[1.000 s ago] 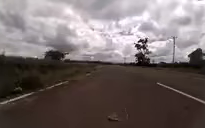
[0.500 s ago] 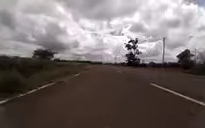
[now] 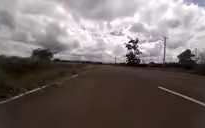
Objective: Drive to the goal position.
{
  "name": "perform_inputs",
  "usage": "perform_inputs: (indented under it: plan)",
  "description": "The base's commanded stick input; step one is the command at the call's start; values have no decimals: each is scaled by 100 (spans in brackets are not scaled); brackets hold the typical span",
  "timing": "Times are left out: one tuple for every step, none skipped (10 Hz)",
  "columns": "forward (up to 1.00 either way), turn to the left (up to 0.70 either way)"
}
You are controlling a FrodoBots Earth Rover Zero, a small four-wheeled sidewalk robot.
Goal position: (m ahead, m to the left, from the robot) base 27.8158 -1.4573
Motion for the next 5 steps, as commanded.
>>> perform_inputs:
  plan:
    - [100, 0]
    - [100, 0]
    - [100, 0]
    - [100, 0]
    - [100, 0]
